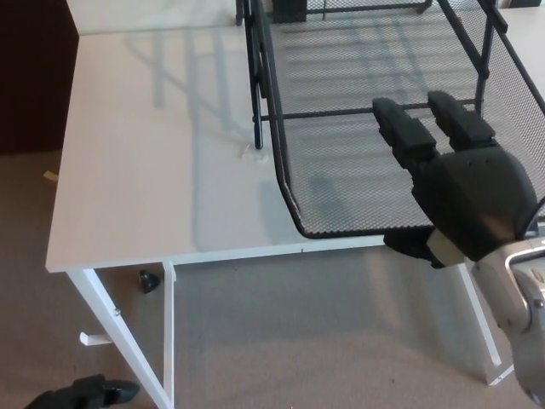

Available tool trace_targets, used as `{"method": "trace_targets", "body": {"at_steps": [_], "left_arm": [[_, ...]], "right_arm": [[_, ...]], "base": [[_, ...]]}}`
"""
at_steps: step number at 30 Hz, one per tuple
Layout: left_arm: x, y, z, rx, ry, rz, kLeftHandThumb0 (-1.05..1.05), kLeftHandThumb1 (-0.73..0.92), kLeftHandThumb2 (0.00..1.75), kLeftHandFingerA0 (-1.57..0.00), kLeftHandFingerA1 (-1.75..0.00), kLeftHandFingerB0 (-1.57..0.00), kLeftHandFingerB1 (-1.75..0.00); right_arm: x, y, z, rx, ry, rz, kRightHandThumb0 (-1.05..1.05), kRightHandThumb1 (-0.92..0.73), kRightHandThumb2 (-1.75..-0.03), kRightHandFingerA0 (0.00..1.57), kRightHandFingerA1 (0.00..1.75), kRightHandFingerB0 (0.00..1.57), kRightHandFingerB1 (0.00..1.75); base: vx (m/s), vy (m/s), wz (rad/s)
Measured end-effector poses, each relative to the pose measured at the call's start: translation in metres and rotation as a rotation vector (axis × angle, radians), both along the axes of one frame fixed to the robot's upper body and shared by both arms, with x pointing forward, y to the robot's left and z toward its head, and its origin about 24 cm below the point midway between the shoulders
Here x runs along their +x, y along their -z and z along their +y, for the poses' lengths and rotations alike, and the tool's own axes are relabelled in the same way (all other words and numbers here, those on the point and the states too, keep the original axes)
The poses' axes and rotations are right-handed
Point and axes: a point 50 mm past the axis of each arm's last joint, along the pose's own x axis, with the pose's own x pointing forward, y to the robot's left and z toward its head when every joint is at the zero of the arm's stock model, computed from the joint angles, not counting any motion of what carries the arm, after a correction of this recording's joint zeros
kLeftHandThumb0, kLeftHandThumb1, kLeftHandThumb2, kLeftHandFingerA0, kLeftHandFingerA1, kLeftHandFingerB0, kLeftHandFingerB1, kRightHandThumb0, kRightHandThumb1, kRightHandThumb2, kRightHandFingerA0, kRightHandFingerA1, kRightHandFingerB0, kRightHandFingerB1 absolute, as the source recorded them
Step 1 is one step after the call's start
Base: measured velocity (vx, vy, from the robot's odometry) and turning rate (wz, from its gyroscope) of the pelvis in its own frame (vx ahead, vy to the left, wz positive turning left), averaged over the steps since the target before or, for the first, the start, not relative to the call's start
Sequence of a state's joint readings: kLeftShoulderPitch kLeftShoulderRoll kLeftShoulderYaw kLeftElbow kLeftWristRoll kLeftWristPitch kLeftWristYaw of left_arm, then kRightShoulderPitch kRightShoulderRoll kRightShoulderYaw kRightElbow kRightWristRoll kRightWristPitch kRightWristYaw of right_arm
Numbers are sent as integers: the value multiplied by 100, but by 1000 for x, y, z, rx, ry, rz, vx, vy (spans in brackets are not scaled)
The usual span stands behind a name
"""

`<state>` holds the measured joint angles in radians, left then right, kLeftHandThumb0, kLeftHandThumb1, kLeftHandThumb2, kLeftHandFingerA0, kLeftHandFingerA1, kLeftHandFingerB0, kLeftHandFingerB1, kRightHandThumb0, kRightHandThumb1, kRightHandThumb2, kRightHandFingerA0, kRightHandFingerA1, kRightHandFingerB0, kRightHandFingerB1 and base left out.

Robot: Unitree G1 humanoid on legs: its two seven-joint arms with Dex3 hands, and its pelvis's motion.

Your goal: The robot walk towards a table in front and then pushes a layer of a file tray back to its original position using its right hand

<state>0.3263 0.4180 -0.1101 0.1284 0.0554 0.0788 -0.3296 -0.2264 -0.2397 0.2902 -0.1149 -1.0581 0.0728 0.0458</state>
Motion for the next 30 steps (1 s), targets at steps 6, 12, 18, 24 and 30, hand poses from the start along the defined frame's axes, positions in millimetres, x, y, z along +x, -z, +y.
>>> {"method": "trace_targets", "body": {"at_steps": [6,12,18,24,30], "left_arm": [[1,-1,0,4,6,-4,-20,65,59,-51,-43,-35,-36],[3,-2,-1,4,14,-5,-22,66,59,-53,-44,-36,-37],[4,-3,-1,14,26,-8,-22,65,59,-56,-44,-37,-37],[6,-4,-1,15,29,-10,-22,65,59,-56,-45,-37,-37],[6,-3,-1,23,35,-6,-22,65,59,-55,-45,-37,-37]], "right_arm": [[6,1,0,-6,15,9,-63,-41,-73,0,0,7,10],[15,12,-6,-30,57,62,-59,-39,-71,0,2,4,9],[27,15,-13,-71,93,91,-64,-41,-73,0,2,6,12],[38,8,-14,-122,100,72,-69,-43,-76,0,2,1,7],[44,-9,-7,-142,87,22,-72,-45,-78,0,0,0,4]], "base": [[0,0,0],[0,0,0],[0,0,0],[0,0,0],[0,0,0]]}}
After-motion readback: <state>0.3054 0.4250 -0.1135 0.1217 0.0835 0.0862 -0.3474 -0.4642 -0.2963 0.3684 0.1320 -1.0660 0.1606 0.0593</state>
